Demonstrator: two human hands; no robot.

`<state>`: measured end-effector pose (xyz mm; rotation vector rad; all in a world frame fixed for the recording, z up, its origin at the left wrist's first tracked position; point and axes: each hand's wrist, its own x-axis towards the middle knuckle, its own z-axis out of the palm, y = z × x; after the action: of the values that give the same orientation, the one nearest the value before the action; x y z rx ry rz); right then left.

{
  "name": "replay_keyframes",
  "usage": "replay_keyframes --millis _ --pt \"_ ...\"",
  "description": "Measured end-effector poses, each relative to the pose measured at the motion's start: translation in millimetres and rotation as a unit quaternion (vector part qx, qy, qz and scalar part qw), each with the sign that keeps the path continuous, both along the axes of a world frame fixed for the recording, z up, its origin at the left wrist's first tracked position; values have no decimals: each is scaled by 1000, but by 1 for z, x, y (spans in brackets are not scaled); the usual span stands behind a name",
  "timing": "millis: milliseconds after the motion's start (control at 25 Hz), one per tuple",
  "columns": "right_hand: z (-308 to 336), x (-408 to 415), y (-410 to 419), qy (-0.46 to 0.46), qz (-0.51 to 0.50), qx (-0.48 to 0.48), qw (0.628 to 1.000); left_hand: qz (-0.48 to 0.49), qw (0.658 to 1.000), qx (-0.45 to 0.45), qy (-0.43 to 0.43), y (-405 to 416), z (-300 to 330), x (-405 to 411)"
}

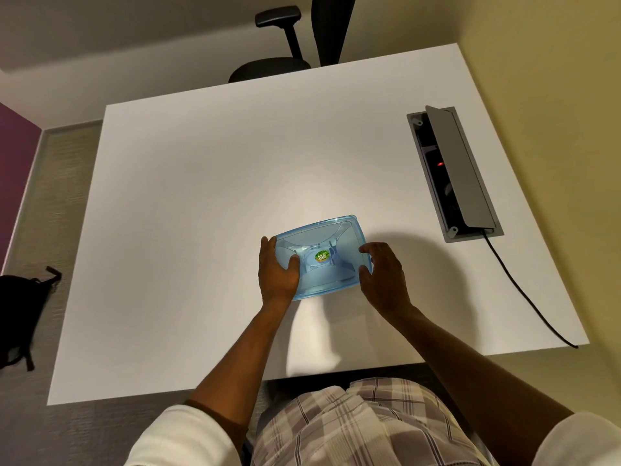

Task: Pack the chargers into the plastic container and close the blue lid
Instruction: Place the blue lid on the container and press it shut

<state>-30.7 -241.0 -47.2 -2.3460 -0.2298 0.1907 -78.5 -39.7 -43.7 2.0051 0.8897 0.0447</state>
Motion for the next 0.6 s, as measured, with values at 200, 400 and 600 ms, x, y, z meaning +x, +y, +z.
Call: replay_keyframes --millis 200,400,600 --pt "0 10 1 61 -10 -25 998 23 1000 -4 10 -6 0 -1" --pt "1 9 3 76 6 -45 996 29 1000 -5 6 -8 4 1" --pt "3 7 5 72 10 -63 995 8 1000 5 20 -7 2 1"
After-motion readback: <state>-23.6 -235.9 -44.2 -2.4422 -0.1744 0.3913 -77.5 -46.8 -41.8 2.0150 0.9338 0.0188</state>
